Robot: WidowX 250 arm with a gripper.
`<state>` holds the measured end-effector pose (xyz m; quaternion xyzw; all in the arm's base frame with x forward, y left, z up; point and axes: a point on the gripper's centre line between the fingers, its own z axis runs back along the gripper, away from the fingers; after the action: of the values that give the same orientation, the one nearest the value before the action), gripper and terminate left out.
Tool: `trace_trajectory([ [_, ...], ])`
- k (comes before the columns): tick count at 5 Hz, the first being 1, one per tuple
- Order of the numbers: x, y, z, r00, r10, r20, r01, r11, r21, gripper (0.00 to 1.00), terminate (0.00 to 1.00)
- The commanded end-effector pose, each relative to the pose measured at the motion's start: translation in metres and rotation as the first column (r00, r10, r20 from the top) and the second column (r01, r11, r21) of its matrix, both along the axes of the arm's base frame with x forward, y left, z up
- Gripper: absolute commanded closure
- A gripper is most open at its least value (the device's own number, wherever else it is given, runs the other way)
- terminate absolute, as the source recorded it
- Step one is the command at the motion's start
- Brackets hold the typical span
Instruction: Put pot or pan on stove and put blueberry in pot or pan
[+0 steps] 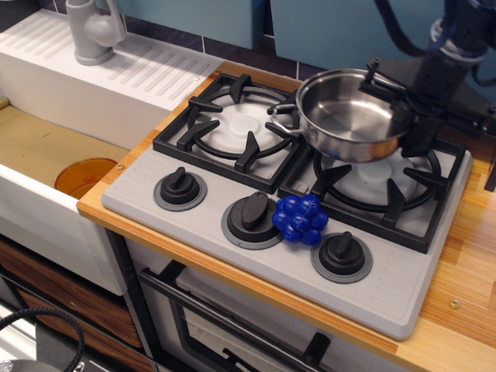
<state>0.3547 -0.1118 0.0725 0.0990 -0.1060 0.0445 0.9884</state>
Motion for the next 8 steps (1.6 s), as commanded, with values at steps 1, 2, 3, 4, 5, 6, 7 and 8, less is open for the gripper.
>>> trace_trajectory([
  [1, 0.012, -0.011, -0.007, 0.995, -0.005, 0.096, 0.007, 1.0, -0.027, 1.0, 0.0],
  [2, 0.016, -0.01, -0.013, 0.993, -0.021, 0.117, 0.026, 0.999, -0.047, 0.0, 0.0],
  [3, 0.019, -0.008, -0.013, 0.993, -0.02, 0.12, 0.026, 0.999, -0.047, 0.0, 0.0],
  [4, 0.017, -0.004, 0.003, 0.996, -0.021, 0.088, 0.026, 0.998, -0.059, 0.0, 0.0],
  [5, 0.014, 0.003, 0.023, 0.999, -0.025, 0.047, 0.028, 0.997, -0.069, 0.0, 0.0],
  [6, 0.01, 0.014, 0.04, 0.999, -0.031, 0.015, 0.032, 0.997, -0.075, 0.0, 0.0],
  [7, 0.006, 0.024, 0.051, 0.999, -0.048, -0.004, 0.047, 0.995, -0.086, 0.0, 0.0],
  [8, 0.006, 0.024, 0.051, 0.999, -0.048, -0.004, 0.047, 0.995, -0.086, 0.0, 0.0],
])
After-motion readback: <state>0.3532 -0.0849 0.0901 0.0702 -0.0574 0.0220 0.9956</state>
